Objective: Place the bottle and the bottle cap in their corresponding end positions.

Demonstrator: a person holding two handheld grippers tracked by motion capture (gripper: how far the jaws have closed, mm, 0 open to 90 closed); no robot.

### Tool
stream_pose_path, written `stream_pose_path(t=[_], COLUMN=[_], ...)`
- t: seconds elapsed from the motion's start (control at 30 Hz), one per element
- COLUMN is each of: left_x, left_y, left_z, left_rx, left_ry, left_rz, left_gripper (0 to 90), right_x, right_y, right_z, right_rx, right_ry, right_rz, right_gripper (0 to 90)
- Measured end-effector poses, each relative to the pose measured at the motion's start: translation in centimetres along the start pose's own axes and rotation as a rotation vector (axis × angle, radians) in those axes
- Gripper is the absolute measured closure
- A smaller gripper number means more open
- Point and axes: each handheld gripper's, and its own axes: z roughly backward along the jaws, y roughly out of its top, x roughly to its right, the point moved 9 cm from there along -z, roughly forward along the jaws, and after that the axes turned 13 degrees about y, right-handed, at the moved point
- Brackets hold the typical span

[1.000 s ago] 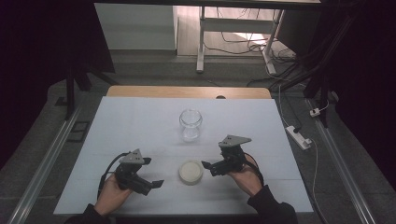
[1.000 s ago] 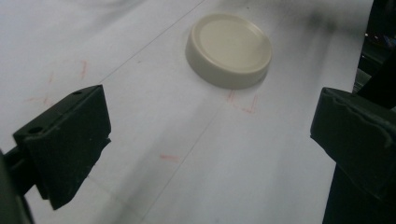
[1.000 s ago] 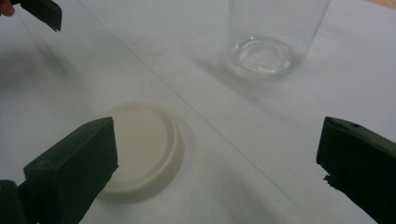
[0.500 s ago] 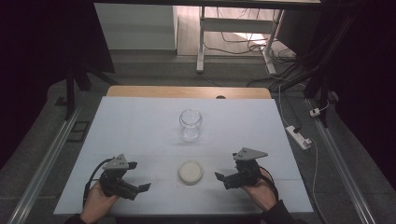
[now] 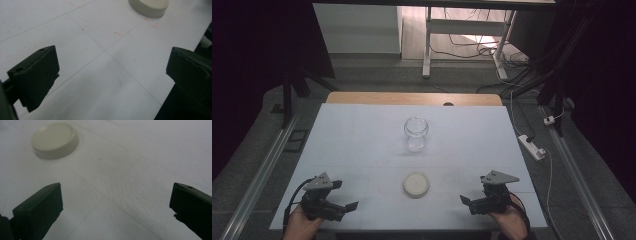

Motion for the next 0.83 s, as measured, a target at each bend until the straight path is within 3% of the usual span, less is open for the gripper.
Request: stream_pose_path(t=[0.43,0.6,0.83], left_x=[-1.5,-1.8,-2.0], left_y=[-2.5,-3.2,-3.6], left_z=[1.1,1.4,1.8], left_rx=[-0.063,-0.084,-0.09], left_ry=[0.092,0.119,0.124], left_rz=[0.029,0.037,0.055], left_gripper=[0.0,0.0,0.0], right_x=[0.8,0.9,1.0], right_y=[-3.1,-3.6,-4.0], right_z=[2.9,3.9,4.4], right_rx=[-0.029,-0.014,-0.014], right_ry=[-0.069,-0.082,-0.078], right_rz=[-0.09,-0.126,-0.148], right_gripper=[0.0,0.0,0.0])
